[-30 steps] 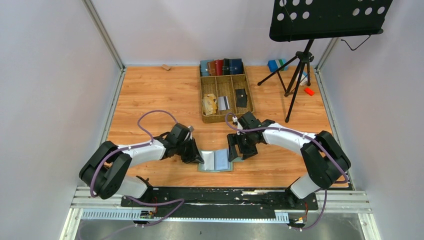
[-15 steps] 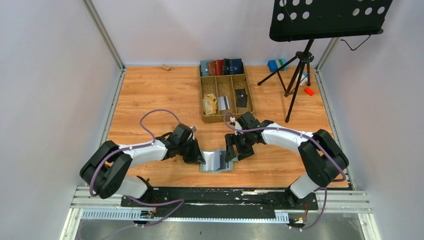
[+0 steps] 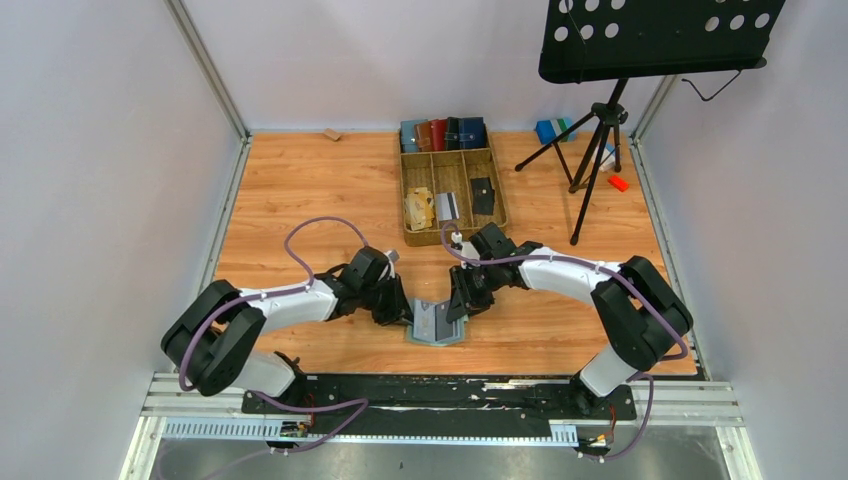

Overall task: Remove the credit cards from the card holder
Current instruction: Remove the credit card from the card holder.

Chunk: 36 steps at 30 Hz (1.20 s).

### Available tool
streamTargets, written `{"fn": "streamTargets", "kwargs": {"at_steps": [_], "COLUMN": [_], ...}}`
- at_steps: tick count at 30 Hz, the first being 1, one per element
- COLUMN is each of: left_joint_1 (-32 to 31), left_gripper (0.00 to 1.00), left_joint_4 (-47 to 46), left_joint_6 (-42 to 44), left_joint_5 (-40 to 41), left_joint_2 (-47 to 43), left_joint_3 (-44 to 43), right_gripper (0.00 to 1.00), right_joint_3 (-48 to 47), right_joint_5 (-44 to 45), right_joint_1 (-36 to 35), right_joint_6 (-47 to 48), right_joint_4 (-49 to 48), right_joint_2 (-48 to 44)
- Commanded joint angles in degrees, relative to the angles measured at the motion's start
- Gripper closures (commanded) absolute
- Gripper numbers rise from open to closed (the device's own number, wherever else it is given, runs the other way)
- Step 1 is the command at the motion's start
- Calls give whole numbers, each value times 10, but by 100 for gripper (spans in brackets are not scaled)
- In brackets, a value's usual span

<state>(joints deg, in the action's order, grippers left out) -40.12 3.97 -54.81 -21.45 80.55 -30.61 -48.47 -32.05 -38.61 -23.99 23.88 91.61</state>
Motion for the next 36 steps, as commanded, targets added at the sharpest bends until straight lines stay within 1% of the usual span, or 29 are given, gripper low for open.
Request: {"fn": "streamTargets", "kwargs": {"at_steps": [1,3,5,8,10,12,15,23,25,27,29,32,34,36], "left_joint_1": [-4,-3,-3,-3,-3,-3,-3,-3,-4,-7,-13,-24,-30,-37], "left_gripper": [82,79,74,62,59,57,56,58,58,58,63,72,78,82], "left_joint_4": [-18,-25,-53,-115,-143,-151,-152,-170,-179,-187,-186,-174,-145,-86], "left_joint_6": [-20,-34,-55,-88,-102,-105,-99,-96,-98,-100,-97,-88,-73,-49], "left_joint_5": [0,7,12,1,-7,-11,-14,-19,-23,-25,-27,-26,-19,-1], "left_joint_2": [-49,-79,-108,-125,-120,-110,-94,-74,-66,-56,-47,-37,-37,-43], "left_joint_3": [-3,17,43,85,96,99,96,89,86,79,65,38,18,-10], "right_gripper": [85,94,97,99,100,100,100,100,95,85,78,73,71,70], "right_joint_3": [-9,-7,-2,5,7,9,13,21,24,28,32,43,70,85], "right_joint_5": [10,16,16,11,11,10,7,-4,-12,-22,-32,-58,-97,-111], "right_joint_1": [-3,-2,-2,-3,-2,-2,-2,-2,-2,-2,-2,7,22,37], "right_joint_6": [-1,1,0,-5,-7,-8,-8,-8,-11,-16,-21,-33,-60,-77], "right_joint_4": [-2,4,0,-12,-14,-16,-20,-30,-38,-50,-63,-97,-139,-158], "right_joint_2": [-7,-4,-8,-14,-14,-13,-13,-14,-14,-12,-14,-16,-15,-10]}}
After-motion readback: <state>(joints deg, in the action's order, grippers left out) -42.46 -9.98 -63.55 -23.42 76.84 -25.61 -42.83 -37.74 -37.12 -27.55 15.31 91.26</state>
